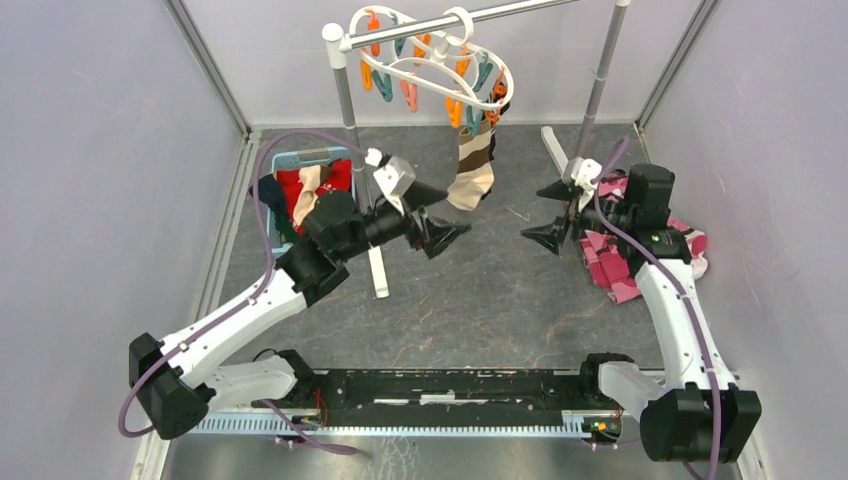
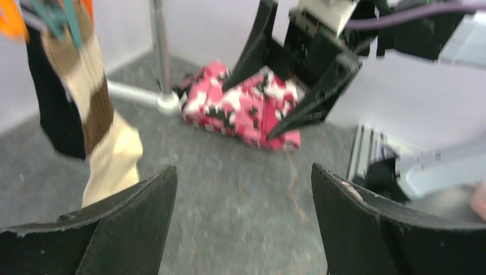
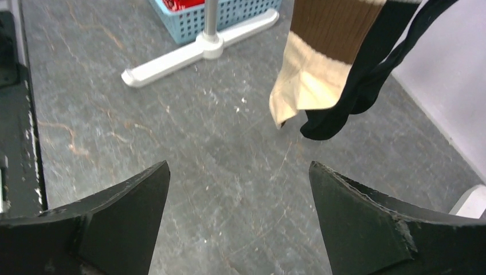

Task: Clip the socks to the hanger
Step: Clamp the sock onto the hanger, then pick up the sock from the bin.

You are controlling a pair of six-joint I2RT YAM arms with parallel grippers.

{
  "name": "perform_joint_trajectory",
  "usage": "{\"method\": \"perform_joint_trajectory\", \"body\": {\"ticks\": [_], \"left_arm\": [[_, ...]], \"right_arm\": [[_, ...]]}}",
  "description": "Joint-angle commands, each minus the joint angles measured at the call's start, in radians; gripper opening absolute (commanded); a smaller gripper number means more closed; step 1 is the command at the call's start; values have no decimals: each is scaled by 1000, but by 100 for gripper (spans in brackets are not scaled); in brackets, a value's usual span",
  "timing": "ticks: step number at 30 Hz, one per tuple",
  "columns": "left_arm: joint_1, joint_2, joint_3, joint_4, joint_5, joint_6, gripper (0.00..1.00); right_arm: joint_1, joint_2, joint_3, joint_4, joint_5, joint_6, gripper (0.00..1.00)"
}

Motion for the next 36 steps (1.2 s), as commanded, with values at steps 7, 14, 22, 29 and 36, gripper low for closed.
{"method": "perform_joint_trajectory", "body": {"ticks": [7, 14, 22, 29, 36], "left_arm": [[110, -273, -422, -61, -69, -43, 93], [395, -326, -500, -57, -119, -181, 94], [807, -135, -251, -219, 98, -138, 87], [857, 80, -15, -475, -281, 140, 83], [857, 284, 115, -558, -321, 186, 76]], "right_arm": [[-53, -47, -128, -124, -6, -317, 98], [-53, 6, -112, -161, 8, -320, 98], [-53, 4, -112, -167, 17, -315, 98], [-53, 14, -107, -174, 9, -315, 98], [-53, 38, -98, -197, -15, -322, 98]]}}
